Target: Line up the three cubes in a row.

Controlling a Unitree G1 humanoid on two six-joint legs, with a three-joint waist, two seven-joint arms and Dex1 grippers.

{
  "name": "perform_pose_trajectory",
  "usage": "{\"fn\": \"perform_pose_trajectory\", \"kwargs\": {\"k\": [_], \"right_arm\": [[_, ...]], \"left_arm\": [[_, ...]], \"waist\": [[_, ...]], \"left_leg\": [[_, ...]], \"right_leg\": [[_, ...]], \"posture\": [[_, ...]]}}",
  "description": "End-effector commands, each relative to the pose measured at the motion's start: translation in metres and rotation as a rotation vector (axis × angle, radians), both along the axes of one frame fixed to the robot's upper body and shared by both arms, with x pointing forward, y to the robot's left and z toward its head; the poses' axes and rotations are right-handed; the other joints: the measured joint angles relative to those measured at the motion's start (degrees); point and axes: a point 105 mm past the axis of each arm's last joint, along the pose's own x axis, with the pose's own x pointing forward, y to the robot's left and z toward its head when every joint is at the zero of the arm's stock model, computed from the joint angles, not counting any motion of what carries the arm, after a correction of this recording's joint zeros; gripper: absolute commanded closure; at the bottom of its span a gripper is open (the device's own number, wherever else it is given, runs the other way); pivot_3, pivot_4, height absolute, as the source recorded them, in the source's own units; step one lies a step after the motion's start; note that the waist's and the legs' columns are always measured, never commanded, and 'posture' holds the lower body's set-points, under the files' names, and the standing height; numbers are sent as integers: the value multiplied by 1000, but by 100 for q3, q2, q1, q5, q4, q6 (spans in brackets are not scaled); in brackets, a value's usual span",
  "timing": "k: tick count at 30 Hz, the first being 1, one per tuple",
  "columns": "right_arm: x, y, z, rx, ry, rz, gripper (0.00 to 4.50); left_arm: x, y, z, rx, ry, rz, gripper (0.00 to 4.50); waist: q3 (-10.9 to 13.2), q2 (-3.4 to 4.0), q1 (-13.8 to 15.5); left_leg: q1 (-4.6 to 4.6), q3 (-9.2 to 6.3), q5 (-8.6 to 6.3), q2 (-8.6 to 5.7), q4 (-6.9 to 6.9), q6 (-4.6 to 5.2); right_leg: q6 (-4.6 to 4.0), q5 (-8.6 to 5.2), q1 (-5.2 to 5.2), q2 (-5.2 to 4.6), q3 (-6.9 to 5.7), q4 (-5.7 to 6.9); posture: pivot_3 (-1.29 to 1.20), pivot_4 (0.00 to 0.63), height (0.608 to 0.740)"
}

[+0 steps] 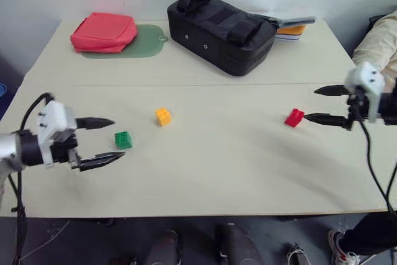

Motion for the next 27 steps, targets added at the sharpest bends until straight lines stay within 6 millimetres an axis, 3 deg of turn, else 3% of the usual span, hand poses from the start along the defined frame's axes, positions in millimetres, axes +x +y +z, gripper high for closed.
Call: {"fn": "perform_pose_trajectory", "kwargs": {"k": [1, 6, 15, 19, 25, 27], "right_arm": [[17, -5, -9, -69, 33, -55, 0], [34, -3, -20, -102, 79, -93, 0], [43, -4, -43, -120, 137, -168, 0], [42, -4, -50, -105, 150, -172, 924], [31, 6, -45, -65, 171, -37, 2906], [22, 16, -41, -49, 189, 76, 2986]], "left_arm": [[-6, -29, 7, 5, 31, -156, 55], [-6, -54, 20, 1, 10, -268, 55], [-4, -69, 27, 21, -33, -321, 55], [-5, -71, 31, 13, -34, -334, 0], [-7, -74, 32, 14, -30, -368, 0], [-8, -75, 31, 23, -20, -382, 0]], "waist": [[0, 0, 4], [1, 2, 7], [1, 1, 4], [1, 1, 6], [1, 1, 11], [1, 1, 14]], "left_leg": [[-17, 5, 3, 0, 0, -3], [-94, 18, 5, 9, 55, 1], [-82, 20, 8, 5, 91, 9], [-82, 19, 8, 5, 91, 8], [-83, 18, 8, 5, 94, 9], [-83, 18, 8, 5, 95, 9]], "right_leg": [[0, 0, -17, 4, 3, 7], [3, 1, -75, 20, 1, 47], [14, 7, -60, 21, 10, 62], [14, 7, -61, 21, 10, 77], [14, 7, -61, 21, 10, 81], [14, 7, -60, 22, 9, 81]], "posture": [[0, 150, 740], [0, 150, 740], [0, 150, 740], [0, 150, 740], [0, 150, 740], [0, 150, 740]]}}
